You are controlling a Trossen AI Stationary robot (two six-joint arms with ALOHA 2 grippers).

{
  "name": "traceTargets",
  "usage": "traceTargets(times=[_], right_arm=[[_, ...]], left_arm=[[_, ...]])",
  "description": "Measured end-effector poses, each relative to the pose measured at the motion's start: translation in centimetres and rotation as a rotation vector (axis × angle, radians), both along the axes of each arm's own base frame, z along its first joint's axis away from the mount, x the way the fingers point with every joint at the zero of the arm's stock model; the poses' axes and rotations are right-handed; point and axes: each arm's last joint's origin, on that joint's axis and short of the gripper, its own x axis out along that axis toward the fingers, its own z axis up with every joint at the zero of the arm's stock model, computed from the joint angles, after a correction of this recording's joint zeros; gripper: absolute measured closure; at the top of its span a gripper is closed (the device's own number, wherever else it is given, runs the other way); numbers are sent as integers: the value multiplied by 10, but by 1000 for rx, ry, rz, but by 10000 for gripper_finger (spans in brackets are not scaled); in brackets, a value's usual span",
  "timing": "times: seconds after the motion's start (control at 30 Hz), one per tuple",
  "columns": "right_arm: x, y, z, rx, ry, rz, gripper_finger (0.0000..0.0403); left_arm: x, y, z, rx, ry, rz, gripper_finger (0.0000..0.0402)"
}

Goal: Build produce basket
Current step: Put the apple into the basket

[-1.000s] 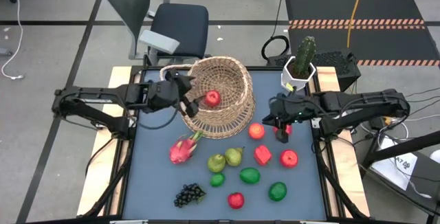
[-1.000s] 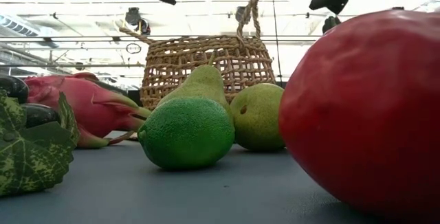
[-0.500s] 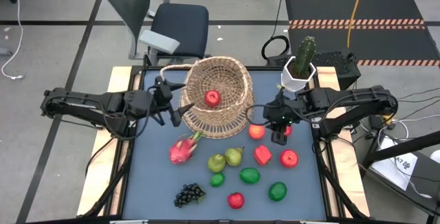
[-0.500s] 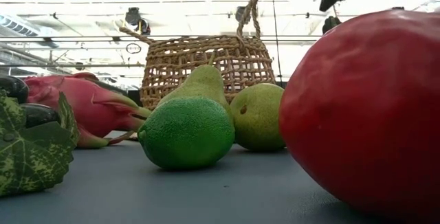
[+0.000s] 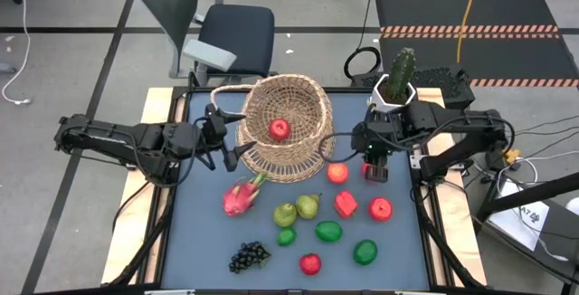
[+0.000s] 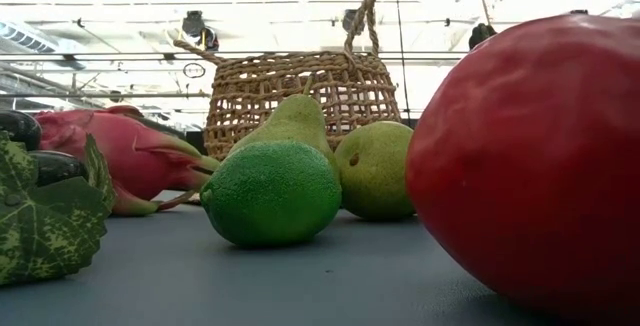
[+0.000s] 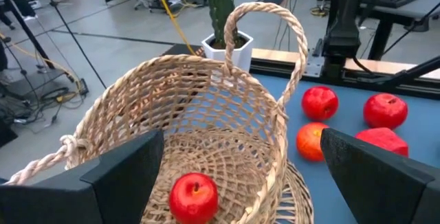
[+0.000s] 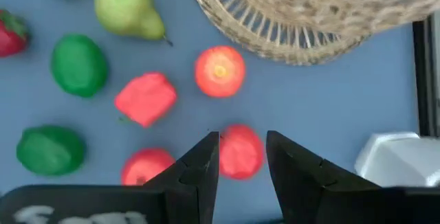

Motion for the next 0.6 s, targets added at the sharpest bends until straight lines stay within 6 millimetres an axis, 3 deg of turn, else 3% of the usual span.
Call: traceTargets(times=[0.27,0.6], right_arm=[[8,-21,2,-8,-2,-34,285],[1,-24,-46,-79,156,-96,249]], left_arm=[[0,-1,-1,-5,4,-15,11],[0,-5,0,-2,6,-42,11]])
